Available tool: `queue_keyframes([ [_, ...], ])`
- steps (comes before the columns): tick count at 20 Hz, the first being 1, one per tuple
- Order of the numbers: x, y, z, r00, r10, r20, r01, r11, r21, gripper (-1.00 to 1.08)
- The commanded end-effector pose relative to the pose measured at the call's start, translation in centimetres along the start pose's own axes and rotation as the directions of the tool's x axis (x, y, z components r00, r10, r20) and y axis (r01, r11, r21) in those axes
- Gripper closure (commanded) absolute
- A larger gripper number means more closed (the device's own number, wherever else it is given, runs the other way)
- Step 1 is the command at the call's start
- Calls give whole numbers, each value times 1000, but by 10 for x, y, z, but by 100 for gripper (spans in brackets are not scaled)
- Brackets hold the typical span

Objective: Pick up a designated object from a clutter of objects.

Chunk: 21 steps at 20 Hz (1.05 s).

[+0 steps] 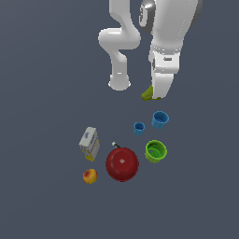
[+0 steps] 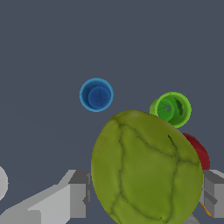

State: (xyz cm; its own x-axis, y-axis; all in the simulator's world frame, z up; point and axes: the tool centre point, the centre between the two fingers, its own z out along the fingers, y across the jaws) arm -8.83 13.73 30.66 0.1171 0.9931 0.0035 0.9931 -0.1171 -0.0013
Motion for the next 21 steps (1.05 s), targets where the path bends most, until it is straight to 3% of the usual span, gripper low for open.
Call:
queue_keyframes([
  [1, -10, -4, -24, 1000, 0, -1, 0, 1000, -1, 108],
  [11, -39, -14, -94, 1000, 2, 1, -2, 1000, -1, 108],
  [21, -49, -16, -118, 1000, 3, 3, -3, 1000, -1, 108],
])
